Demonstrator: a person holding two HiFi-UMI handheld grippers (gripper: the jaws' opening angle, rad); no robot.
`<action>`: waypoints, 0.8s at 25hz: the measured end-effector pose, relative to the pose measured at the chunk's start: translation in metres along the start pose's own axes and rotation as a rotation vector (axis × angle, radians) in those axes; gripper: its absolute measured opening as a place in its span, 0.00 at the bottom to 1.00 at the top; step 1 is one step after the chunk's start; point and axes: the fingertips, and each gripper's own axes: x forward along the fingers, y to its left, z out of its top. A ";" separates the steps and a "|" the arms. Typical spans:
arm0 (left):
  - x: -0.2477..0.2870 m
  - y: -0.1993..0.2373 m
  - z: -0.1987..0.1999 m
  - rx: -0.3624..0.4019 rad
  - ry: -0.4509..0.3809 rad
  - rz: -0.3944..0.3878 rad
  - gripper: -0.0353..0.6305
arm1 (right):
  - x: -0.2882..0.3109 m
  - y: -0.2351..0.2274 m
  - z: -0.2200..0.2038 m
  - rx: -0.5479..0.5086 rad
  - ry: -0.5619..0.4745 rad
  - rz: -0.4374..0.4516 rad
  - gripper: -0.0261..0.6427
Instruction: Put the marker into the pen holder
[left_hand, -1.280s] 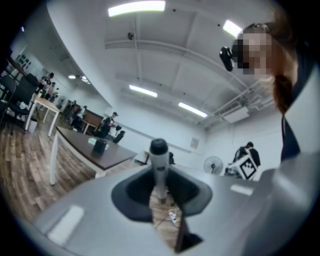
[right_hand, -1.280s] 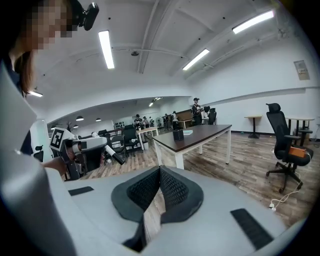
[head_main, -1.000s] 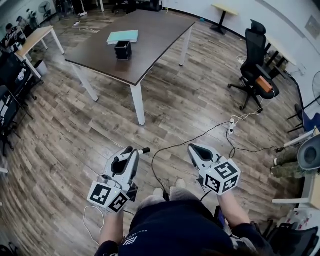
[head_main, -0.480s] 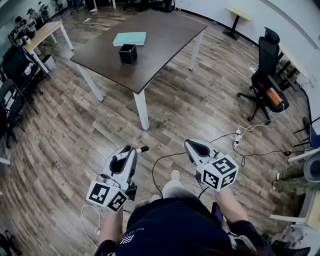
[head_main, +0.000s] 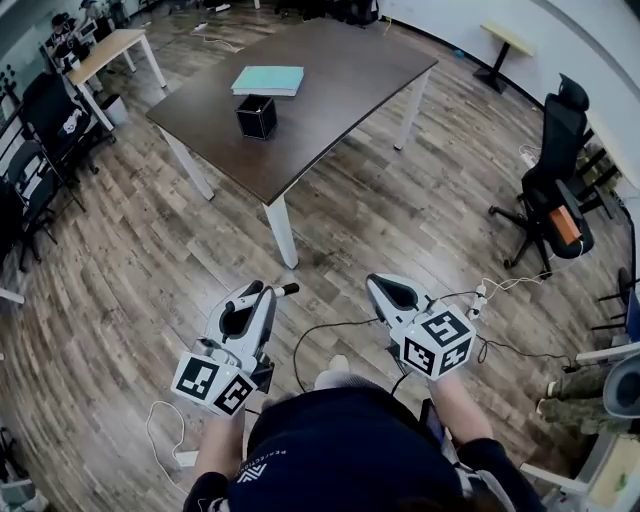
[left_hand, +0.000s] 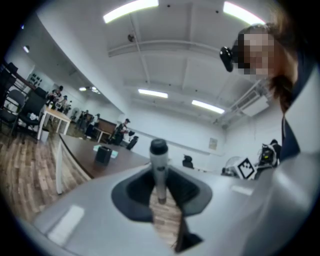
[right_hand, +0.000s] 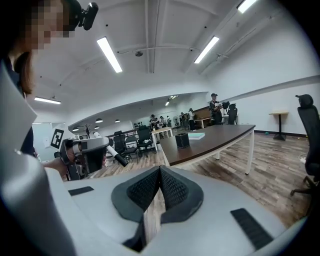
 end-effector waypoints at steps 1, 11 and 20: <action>0.006 0.000 -0.001 0.002 -0.003 0.010 0.15 | 0.002 -0.004 0.001 -0.005 0.001 0.012 0.04; 0.053 -0.004 -0.005 0.007 -0.020 0.076 0.15 | 0.010 -0.051 0.001 -0.040 0.040 0.074 0.04; 0.068 0.009 -0.010 0.006 -0.020 0.113 0.15 | 0.023 -0.058 -0.001 -0.044 0.056 0.119 0.04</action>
